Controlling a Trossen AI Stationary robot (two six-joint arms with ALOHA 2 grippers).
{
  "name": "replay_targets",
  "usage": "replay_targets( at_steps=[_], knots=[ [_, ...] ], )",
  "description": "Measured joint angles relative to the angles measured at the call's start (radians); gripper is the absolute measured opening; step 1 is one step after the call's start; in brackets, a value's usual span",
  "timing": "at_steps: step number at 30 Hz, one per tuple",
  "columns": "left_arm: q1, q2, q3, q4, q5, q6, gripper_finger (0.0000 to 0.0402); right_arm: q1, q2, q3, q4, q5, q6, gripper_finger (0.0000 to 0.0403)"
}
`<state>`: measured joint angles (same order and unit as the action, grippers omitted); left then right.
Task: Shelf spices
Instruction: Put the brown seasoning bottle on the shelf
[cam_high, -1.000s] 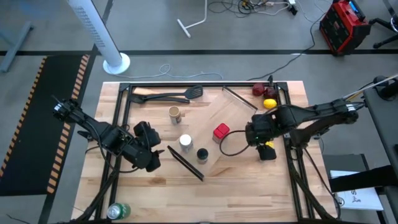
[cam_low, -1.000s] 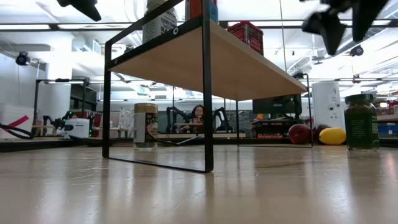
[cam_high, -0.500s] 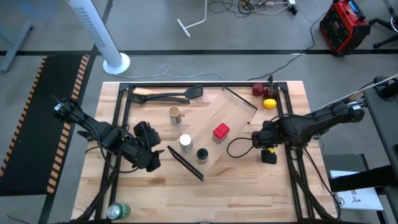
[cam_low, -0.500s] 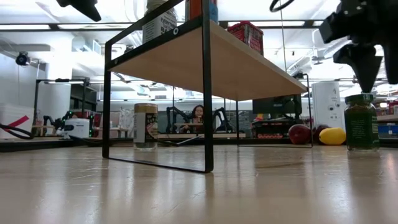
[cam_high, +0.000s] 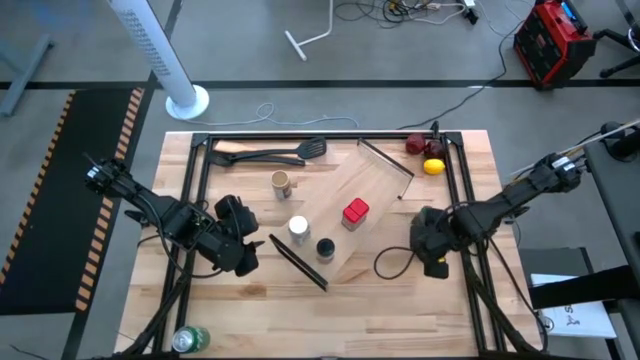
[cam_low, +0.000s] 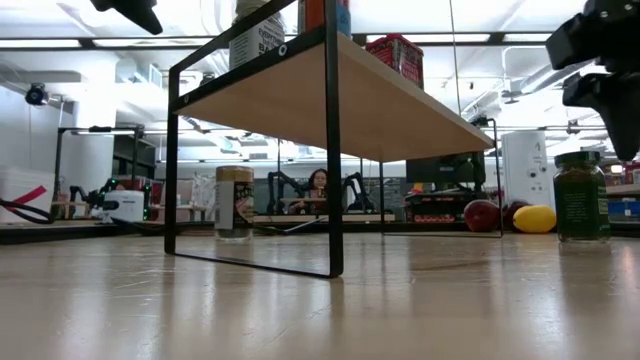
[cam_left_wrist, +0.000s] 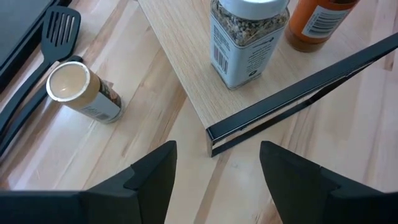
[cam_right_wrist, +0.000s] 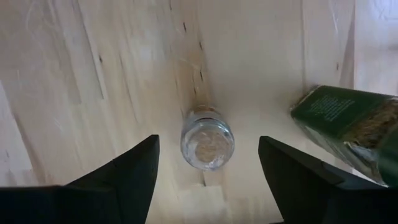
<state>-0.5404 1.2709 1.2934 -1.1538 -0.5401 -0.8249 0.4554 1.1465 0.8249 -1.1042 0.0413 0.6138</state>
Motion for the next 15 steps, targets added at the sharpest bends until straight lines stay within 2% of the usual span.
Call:
replay_targets(
  at_steps=[7,15],
  knots=[
    [0.000,0.000,0.000,0.000,0.000,-0.001,0.0220,0.061,0.000,-0.062,0.060,0.032,0.069,0.0250],
    [0.000,0.000,0.000,0.001,0.000,-0.003,0.0220,0.071,0.000,-0.135,0.134,0.041,0.112,0.0275]
  ],
)
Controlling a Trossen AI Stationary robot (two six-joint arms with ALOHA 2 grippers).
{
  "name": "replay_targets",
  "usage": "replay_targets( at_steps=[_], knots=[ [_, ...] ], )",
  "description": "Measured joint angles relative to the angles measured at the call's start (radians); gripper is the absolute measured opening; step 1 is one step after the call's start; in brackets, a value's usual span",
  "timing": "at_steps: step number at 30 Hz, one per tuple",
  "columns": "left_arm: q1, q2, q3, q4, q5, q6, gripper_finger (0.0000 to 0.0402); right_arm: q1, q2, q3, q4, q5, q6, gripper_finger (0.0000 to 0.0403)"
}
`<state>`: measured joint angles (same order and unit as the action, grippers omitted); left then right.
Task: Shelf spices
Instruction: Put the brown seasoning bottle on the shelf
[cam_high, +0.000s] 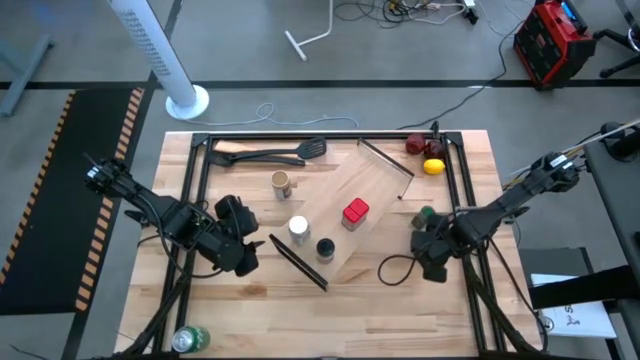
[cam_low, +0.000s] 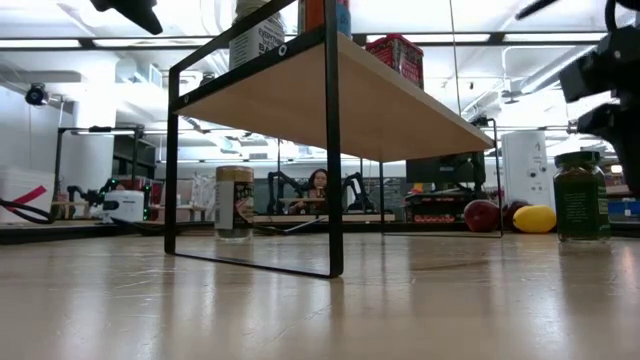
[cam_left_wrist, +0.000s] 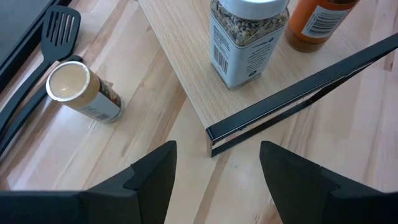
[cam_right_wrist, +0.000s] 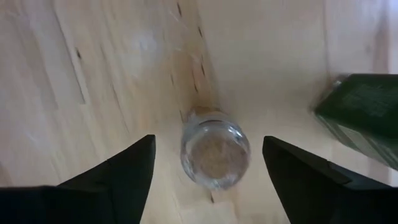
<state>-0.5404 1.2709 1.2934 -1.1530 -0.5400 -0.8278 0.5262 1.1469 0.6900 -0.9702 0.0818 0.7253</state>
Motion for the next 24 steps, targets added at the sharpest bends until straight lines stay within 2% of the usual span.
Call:
replay_targets(
  at_steps=[8,14,24],
  knots=[
    [0.000,0.000,0.000,0.000,0.000,-0.003,0.0220,0.000,0.000,-0.104,0.084,0.003,0.019,0.0289],
    [0.000,0.000,0.000,0.000,0.000,-0.002,0.0220,0.000,-0.002,-0.139,0.154,0.053,0.015,0.0264],
    [0.000,0.000,0.000,0.000,0.001,-0.010,0.0220,0.000,0.000,-0.141,0.185,0.039,0.001,0.0212]
  ],
)
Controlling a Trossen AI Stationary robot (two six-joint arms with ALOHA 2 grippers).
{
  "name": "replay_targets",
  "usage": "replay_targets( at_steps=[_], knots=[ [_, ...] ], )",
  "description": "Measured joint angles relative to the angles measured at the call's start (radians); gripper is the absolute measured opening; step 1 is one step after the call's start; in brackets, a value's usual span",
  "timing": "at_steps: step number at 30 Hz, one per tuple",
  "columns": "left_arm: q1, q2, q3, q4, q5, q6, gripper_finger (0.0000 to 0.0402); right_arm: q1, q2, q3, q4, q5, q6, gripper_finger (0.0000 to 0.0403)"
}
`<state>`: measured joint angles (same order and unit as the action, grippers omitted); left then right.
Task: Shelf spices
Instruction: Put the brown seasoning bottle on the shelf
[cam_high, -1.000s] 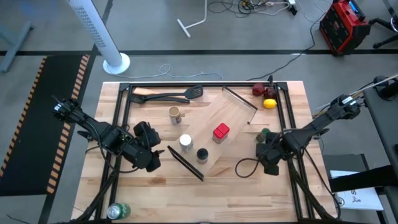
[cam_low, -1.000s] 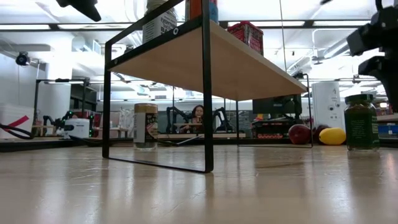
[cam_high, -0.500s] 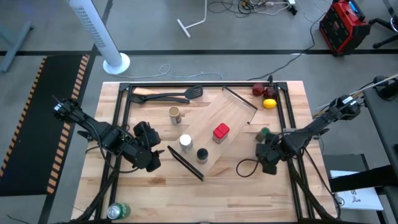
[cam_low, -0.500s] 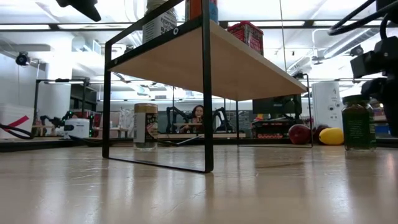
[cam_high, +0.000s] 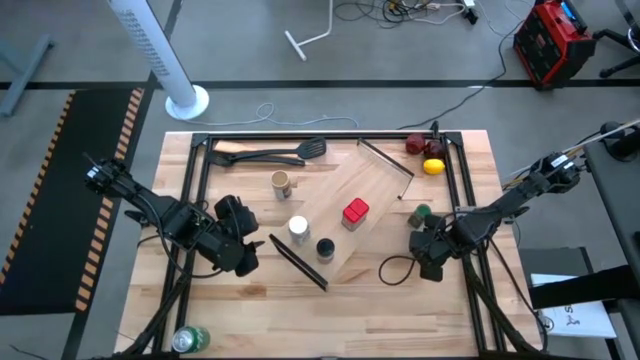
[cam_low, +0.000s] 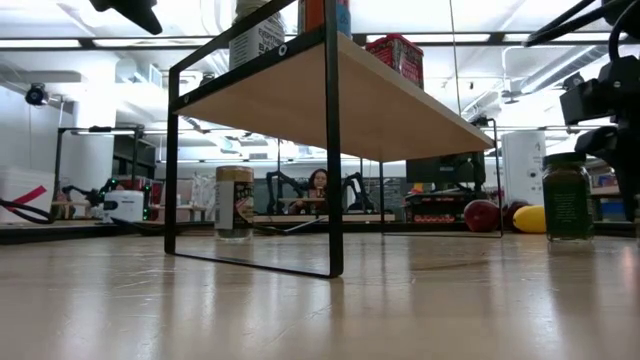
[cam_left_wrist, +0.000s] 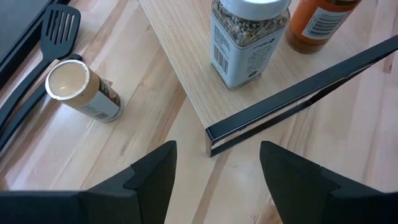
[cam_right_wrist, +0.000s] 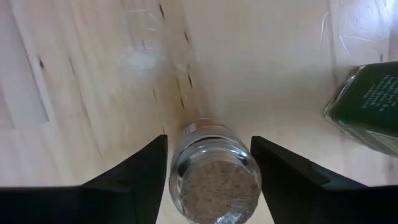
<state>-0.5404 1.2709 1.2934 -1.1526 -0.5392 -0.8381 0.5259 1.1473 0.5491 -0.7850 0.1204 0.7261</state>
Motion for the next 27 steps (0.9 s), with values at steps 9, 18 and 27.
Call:
replay_targets(
  at_steps=[9,18,27],
  knots=[
    [0.000,0.000,0.000,0.000,0.000,-0.001,0.0220,0.000,-0.001,0.010,-0.002,-0.056,0.020,0.0153],
    [0.000,0.000,0.000,0.006,0.002,-0.002,0.0220,0.000,0.001,0.049,-0.028,-0.098,0.025,0.0153],
    [0.000,0.000,0.000,0.007,0.006,-0.006,0.0220,-0.002,0.003,0.261,-0.127,-0.085,0.036,0.0153]
  ],
)
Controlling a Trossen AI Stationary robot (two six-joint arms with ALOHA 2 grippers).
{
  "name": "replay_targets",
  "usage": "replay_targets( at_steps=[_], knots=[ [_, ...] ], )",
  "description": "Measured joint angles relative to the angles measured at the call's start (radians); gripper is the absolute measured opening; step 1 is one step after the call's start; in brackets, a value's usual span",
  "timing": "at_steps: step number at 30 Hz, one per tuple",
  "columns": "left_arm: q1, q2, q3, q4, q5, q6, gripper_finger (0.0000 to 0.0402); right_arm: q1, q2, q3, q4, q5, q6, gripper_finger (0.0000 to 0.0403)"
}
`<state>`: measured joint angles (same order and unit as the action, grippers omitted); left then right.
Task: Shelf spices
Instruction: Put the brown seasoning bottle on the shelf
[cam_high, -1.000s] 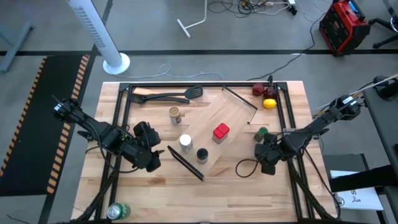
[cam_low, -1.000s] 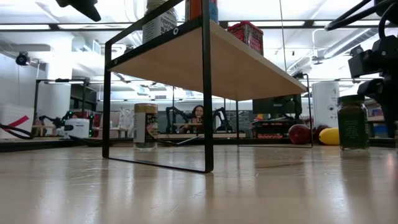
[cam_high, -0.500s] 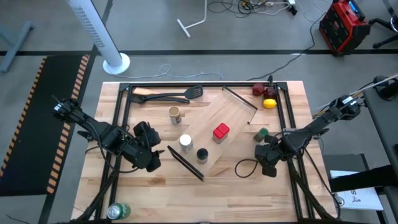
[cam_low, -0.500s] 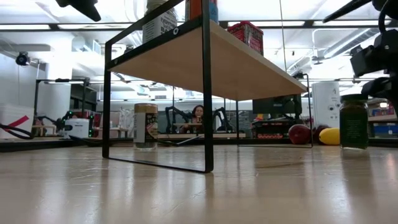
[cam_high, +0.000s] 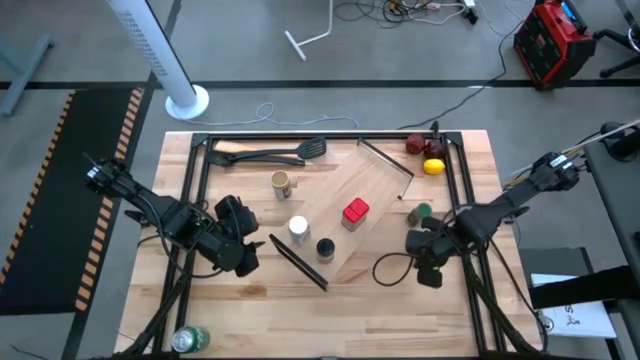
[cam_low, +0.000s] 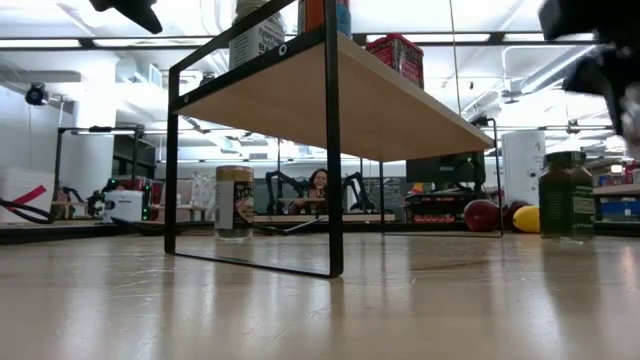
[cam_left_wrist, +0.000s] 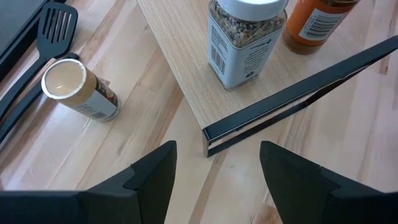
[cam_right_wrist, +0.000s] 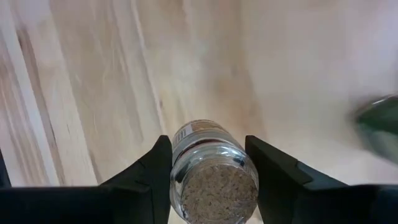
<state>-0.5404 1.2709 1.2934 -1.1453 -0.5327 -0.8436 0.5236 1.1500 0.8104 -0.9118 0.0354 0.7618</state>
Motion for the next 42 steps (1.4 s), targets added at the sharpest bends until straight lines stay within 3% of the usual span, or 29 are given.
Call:
replay_targets(
  at_steps=[11,18,31,42],
  knots=[
    [-0.002,0.000,0.000,0.005,0.001,-0.003,0.0220,-0.007,0.000,0.275,-0.420,0.136,0.118,0.0153],
    [-0.002,0.000,0.000,0.015,0.000,-0.003,0.0220,-0.134,-0.002,0.446,-0.501,0.251,0.161,0.0153],
    [-0.001,-0.003,0.000,0.028,0.000,-0.003,0.0220,-0.545,0.199,0.651,-0.510,0.169,-0.224,0.0154],
    [-0.002,-0.003,0.000,0.028,0.001,-0.018,0.0220,-0.696,0.366,0.784,-0.511,0.138,-0.326,0.0155]
  ],
)
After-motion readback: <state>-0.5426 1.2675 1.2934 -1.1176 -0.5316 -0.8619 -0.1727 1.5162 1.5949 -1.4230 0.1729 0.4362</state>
